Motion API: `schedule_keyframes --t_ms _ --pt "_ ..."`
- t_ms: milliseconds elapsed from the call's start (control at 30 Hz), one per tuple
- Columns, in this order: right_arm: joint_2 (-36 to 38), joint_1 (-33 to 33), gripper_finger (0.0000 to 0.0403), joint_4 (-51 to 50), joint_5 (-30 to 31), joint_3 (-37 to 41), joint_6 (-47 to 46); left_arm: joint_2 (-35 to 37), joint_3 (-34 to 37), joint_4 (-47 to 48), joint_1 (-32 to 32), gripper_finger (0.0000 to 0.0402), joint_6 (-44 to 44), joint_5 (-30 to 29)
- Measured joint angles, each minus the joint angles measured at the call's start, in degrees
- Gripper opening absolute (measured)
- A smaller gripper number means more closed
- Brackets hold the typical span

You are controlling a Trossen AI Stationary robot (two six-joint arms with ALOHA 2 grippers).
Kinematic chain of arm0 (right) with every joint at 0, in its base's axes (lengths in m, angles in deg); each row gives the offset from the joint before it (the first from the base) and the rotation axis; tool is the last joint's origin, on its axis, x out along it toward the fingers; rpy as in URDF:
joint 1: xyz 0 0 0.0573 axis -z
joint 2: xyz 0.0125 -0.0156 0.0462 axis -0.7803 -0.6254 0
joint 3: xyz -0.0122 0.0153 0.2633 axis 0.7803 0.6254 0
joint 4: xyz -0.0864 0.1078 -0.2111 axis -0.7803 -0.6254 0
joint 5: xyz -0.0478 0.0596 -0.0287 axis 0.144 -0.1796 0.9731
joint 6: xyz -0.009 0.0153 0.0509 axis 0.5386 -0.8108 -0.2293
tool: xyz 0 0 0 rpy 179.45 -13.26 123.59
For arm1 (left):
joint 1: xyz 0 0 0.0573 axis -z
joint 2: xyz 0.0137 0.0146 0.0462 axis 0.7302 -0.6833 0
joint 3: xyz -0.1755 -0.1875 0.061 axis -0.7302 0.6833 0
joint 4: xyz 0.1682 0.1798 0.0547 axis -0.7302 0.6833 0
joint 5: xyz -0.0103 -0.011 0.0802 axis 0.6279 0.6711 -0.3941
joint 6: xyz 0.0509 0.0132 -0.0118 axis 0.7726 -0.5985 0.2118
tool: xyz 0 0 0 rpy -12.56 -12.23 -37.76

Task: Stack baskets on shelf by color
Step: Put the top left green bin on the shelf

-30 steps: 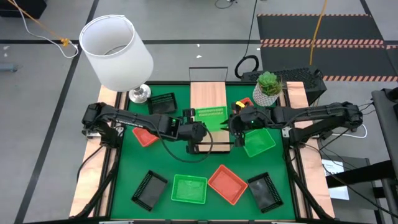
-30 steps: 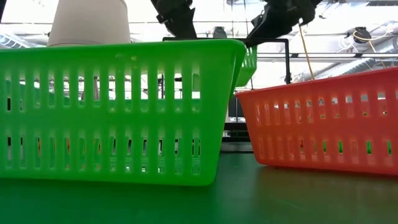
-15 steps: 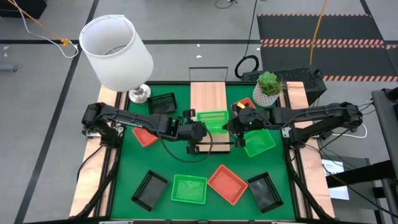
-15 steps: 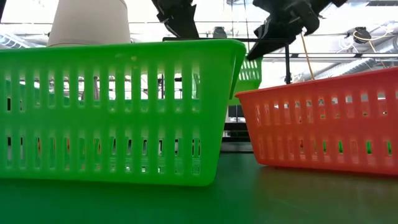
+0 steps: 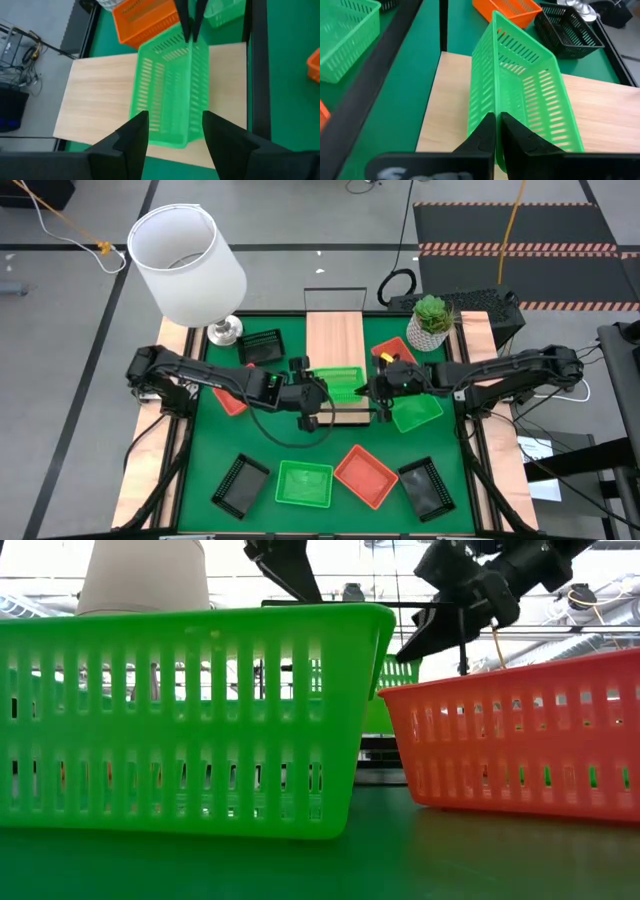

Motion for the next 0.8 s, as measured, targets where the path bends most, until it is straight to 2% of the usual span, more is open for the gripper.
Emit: schedule_keyframes --t_ms 267,800 --pt "0.0 0.0 0.0011 7.18 0.0 4.99 2.52 0.07 -0.02 -0.2 -0.11 0.0189 0.03 -0.19" --pt "0.0 0.0 0.002 7.25 -0.13 6.3 2.3 0.05 -0.02 -0.37 -0.15 0.0189 0.87 -0.18"
